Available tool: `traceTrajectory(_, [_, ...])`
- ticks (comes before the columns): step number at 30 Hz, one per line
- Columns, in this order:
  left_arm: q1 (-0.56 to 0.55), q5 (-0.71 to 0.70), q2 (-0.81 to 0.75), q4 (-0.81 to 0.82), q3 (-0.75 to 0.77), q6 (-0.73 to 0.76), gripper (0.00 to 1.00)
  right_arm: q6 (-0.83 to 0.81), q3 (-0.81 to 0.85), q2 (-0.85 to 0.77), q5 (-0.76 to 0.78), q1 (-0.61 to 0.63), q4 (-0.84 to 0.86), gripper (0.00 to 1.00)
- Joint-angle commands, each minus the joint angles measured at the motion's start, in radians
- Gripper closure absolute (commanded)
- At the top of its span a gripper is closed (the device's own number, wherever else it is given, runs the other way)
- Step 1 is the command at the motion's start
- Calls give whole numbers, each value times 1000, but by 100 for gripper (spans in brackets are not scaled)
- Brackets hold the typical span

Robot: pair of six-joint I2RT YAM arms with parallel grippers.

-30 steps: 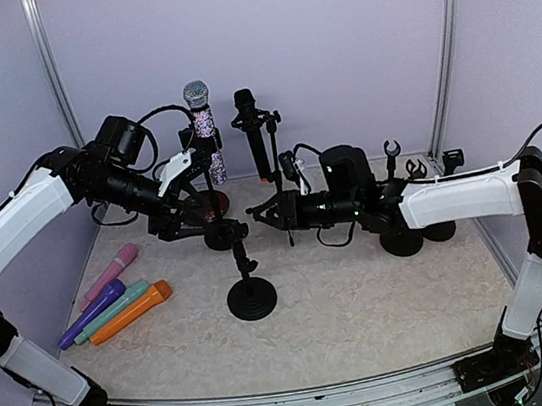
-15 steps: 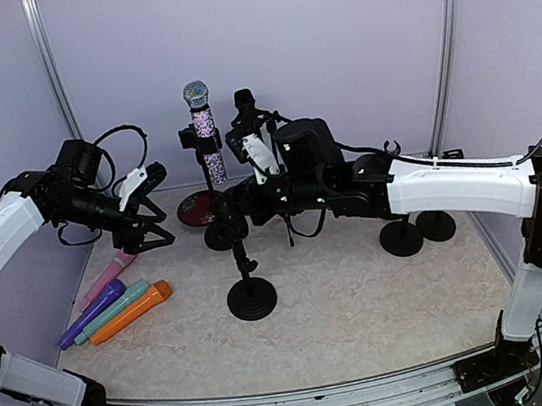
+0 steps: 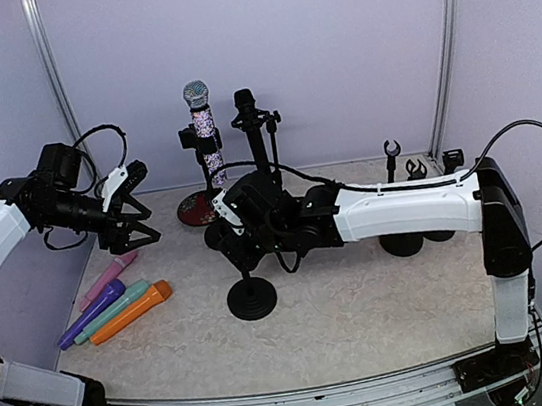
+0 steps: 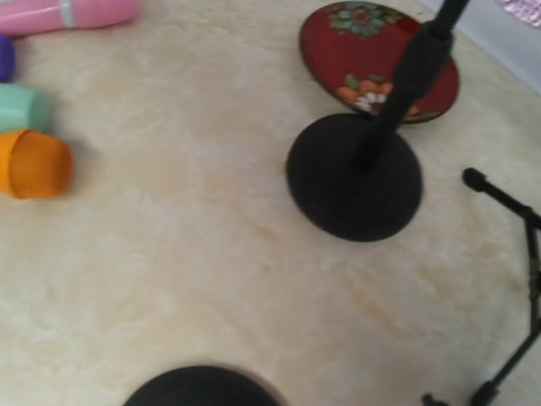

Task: Remove the microphone from the stand

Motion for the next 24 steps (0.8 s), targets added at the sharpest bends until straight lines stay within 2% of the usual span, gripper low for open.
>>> traceTrajectory(1, [5,27,-4,-9,11,11,27,-68,-6,18,121,8,48,33])
traceTrajectory(5, [5,18,-3,-18,23,14,27,-128,-44,12,159,-6,76,48])
traceTrajectory(8, [4,12,-4,-21,30,17,27,-144,-91,-20,160,-37,82,55])
traceTrajectory(16, [4,16,11,-20,48,14,28,-271,-223,-139,163,-136,103,61])
traceTrajectory(24, [5,15,18,-23,63,11,28,-343,-273,-190,139,-314,59,64])
